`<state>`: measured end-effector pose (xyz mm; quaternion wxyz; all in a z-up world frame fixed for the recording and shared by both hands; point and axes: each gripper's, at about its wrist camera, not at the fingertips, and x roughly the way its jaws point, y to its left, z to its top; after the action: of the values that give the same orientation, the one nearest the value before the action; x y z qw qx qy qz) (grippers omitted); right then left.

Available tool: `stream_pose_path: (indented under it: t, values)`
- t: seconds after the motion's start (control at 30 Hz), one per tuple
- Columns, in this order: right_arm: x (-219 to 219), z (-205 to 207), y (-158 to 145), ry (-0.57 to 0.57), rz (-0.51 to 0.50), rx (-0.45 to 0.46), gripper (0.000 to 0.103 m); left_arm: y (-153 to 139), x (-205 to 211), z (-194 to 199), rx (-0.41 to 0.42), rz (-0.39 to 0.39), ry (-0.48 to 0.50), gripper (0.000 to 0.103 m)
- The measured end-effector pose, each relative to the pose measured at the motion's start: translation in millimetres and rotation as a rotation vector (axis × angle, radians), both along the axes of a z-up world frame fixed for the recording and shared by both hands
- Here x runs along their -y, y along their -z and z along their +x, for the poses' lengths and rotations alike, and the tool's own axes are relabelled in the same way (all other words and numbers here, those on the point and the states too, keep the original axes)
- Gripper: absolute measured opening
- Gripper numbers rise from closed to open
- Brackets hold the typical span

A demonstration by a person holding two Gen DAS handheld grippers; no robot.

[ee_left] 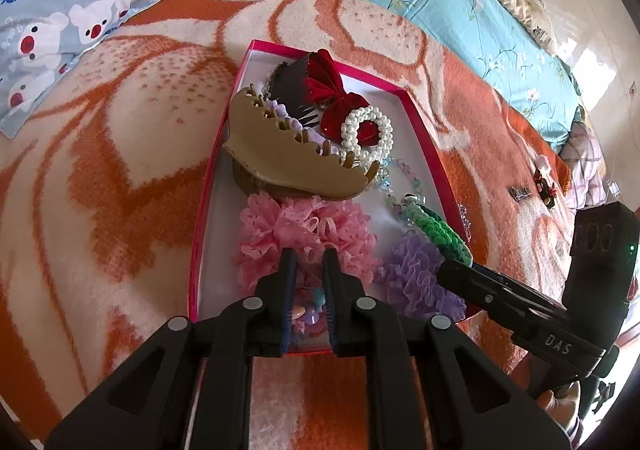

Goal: Organize jewelry
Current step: 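Carry the beaded charm and green bracelet into the box and open both tools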

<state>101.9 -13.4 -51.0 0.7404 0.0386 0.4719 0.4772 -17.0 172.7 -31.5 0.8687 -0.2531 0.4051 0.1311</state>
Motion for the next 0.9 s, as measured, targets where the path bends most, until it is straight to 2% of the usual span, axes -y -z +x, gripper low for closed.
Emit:
stream_pose_path:
  t: [0.17,0.33,0.43,0.73,0.83,0.9]
  values:
    - [6.6,0.1,-4.0,0.006,0.003,-0.003,0.045,-1.3,2.1,-1.4,-0.003,0.011,-0.001,0.027]
    - [9.7,-0.6,-6.2,0.009,0.002,-0.004,0.047,-2.0,3.1,-3.8,-0.006,0.010,-0.001,0.032]
    - [11.4,-0.8,-8.6,0.013,-0.001,0.012,0.048,-3.5,3.6,-5.4,-0.003,0.011,-0.001,0.040]
    - [23.9,5.2,-15.5,0.054,0.010,0.036,0.050,-8.5,9.7,-7.6,-0.003,0.032,0.010,0.040]
    - [25.9,5.9,-17.1,0.059,0.015,0.037,0.050,-9.3,10.4,-9.0,-0.004,0.037,0.007,0.048]
    - [26.6,6.2,-17.9,0.062,0.013,0.040,0.050,-10.2,11.0,-10.1,-0.005,0.041,0.007,0.048]
